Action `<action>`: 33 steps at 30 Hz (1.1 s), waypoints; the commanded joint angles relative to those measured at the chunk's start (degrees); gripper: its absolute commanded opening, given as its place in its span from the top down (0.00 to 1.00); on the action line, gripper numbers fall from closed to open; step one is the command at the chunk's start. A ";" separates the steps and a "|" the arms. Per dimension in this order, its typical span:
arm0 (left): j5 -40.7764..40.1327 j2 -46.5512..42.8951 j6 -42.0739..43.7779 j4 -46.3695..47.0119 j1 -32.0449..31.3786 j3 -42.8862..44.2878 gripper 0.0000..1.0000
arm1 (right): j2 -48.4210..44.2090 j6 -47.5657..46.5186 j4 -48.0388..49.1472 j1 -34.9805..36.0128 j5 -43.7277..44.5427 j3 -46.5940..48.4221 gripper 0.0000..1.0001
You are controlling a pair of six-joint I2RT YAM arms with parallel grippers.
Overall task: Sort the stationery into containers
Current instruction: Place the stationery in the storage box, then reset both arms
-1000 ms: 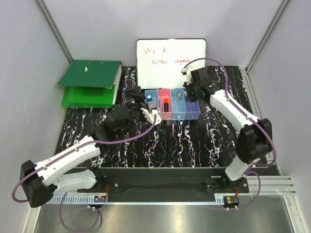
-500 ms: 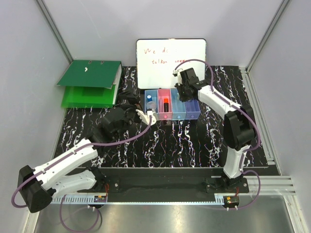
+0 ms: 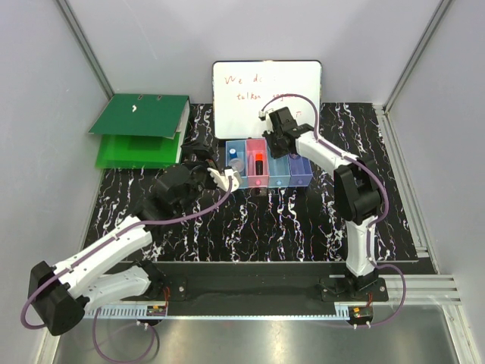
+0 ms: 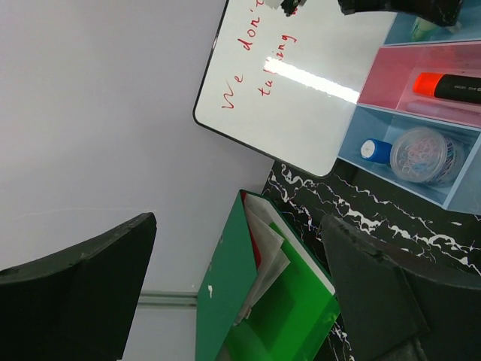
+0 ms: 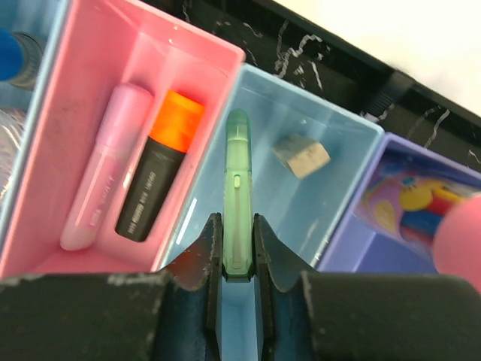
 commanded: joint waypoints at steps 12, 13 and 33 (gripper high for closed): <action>4.14 -0.75 -1.56 3.49 3.28 0.35 0.01 | 0.99 -0.37 2.25 2.30 -0.22 3.61 0.69; 4.23 -0.57 -1.64 3.49 3.37 0.53 0.01 | 0.81 -0.54 2.25 2.31 -0.30 3.52 0.68; 0.90 1.18 -19.27 -13.18 5.39 10.89 0.01 | -13.58 -4.41 2.08 3.01 2.16 0.89 0.06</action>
